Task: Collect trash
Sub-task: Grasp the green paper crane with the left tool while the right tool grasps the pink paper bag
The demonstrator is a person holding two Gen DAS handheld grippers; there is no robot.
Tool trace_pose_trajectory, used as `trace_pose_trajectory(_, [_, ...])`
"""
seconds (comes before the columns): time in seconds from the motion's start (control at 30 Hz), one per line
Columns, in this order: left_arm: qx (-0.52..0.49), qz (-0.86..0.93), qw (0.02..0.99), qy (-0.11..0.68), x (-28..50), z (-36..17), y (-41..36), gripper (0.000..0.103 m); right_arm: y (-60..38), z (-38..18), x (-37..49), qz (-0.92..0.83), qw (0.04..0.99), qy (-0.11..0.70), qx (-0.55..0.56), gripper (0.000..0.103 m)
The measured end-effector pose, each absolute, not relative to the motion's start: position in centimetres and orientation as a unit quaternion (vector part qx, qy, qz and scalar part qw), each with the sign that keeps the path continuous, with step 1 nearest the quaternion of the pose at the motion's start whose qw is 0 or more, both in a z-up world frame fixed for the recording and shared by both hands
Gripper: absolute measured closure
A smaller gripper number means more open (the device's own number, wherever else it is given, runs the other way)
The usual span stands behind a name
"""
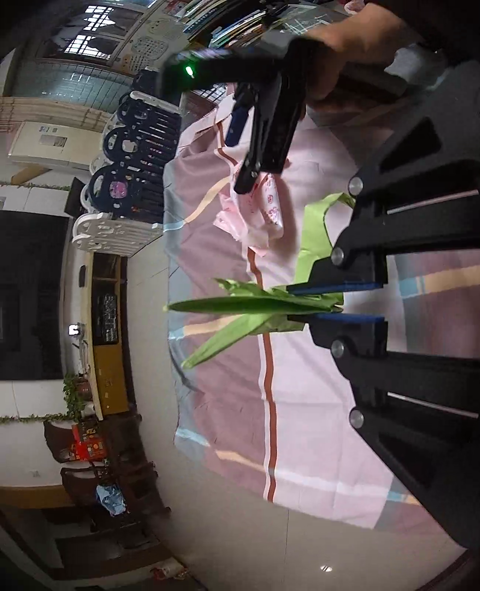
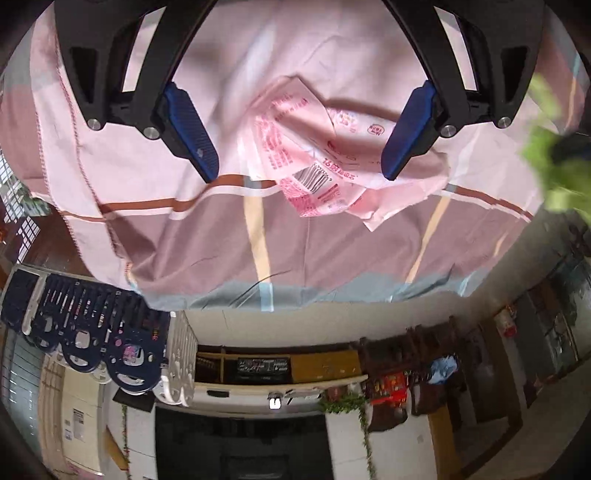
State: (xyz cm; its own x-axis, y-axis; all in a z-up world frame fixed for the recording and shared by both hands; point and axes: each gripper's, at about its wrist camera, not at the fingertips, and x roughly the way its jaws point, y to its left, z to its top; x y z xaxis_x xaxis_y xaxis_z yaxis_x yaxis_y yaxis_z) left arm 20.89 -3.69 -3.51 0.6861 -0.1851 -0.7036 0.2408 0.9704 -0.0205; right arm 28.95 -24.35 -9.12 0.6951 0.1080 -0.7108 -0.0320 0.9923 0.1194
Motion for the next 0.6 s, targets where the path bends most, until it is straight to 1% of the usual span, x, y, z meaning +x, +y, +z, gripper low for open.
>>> trace_pose_trajectory(0.03, [0.031, -0.111, 0.921, 0.372, 20.1, -2.8, -3.0, 0.093, -24.0, -9.5, 29.2, 0.040, 0.918, 0.392, 0.045, 0.026])
trace_pose_trajectory(0.07, [0.019, -0.106, 0.926, 0.363, 19.0, -2.1, -2.1, 0.093, -23.6, -10.2, 29.6, 0.045, 0.913, 0.403, 0.038, 0.046])
trace_pose_trajectory(0.1, [0.010, -0.101, 0.930, 0.354, 18.0, -1.6, -1.4, 0.093, -23.3, -10.7, 29.9, 0.047, 0.908, 0.415, 0.033, 0.057])
trace_pose_trajectory(0.13, [0.002, -0.095, 0.934, 0.345, 17.0, -1.2, -0.8, 0.093, -23.1, -11.0, 29.9, 0.051, 0.904, 0.424, 0.035, 0.059])
trace_pose_trajectory(0.17, [-0.003, -0.088, 0.938, 0.336, 15.9, -0.9, -0.3, 0.093, -23.0, -10.9, 29.7, 0.051, 0.905, 0.420, 0.039, 0.068])
trace_pose_trajectory(0.2, [-0.007, -0.083, 0.940, 0.330, 15.1, -0.7, 0.1, 0.093, -22.9, -10.6, 29.3, 0.055, 0.906, 0.418, 0.043, 0.074])
trace_pose_trajectory(0.23, [-0.011, -0.082, 0.942, 0.326, 14.4, -0.5, 0.4, 0.093, -22.9, -10.1, 28.8, 0.058, 0.906, 0.417, 0.044, 0.082])
trace_pose_trajectory(0.37, [-0.031, -0.090, 0.945, 0.312, 11.6, 0.3, 1.0, 0.092, -22.7, -7.1, 25.2, 0.069, 0.913, 0.398, 0.056, 0.084])
trace_pose_trajectory(0.5, [-0.042, -0.094, 0.944, 0.314, 9.6, 0.2, 1.0, 0.092, -22.7, -3.3, 18.4, 0.075, 0.926, 0.364, 0.061, 0.085])
trace_pose_trajectory(0.6, [-0.044, -0.099, 0.942, 0.316, 8.2, 0.0, 0.9, 0.092, -23.5, -2.1, 13.3, 0.066, 0.932, 0.350, 0.072, 0.085])
